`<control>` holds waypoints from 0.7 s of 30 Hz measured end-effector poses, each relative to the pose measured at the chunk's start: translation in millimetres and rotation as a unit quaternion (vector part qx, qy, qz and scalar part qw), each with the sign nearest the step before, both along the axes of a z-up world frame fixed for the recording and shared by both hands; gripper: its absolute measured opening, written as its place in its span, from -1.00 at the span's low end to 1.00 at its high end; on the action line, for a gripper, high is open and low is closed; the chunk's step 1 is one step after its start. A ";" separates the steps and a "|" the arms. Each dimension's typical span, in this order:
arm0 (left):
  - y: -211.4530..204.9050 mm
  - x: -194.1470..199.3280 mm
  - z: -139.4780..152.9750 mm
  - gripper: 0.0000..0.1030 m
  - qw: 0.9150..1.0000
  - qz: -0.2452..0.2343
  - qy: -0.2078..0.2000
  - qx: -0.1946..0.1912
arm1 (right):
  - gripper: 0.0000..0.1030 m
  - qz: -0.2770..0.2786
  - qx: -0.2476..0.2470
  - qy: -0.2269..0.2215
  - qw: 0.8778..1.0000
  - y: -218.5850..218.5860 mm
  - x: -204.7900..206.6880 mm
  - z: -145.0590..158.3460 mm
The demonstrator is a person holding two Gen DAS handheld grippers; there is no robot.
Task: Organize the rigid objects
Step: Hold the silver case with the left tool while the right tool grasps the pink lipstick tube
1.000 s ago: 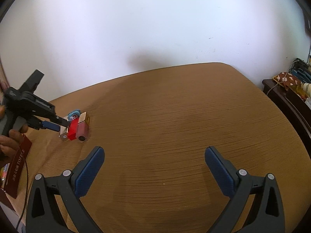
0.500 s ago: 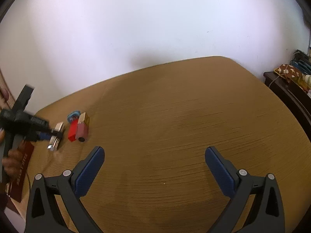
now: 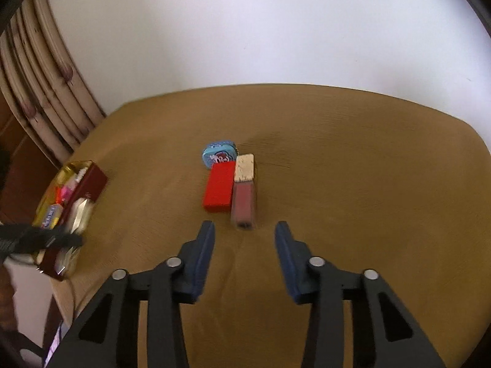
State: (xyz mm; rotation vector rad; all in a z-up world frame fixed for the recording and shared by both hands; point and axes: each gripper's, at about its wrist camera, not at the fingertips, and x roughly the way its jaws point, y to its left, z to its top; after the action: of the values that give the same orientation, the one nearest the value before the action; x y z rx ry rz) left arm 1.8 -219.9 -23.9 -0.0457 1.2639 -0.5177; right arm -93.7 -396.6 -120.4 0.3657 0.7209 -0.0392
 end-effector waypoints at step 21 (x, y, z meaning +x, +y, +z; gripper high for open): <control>39.8 -14.7 -5.7 -0.41 0.999 -0.037 0.019 -0.004 | -0.54 0.027 -0.052 0.106 0.993 4.1 81.9 -17.9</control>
State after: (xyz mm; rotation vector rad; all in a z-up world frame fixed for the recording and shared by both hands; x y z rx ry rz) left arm -12.9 -180.1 -29.6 -0.0144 1.3049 -0.5884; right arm -11.8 -392.5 -138.2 0.2451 0.9344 -0.0652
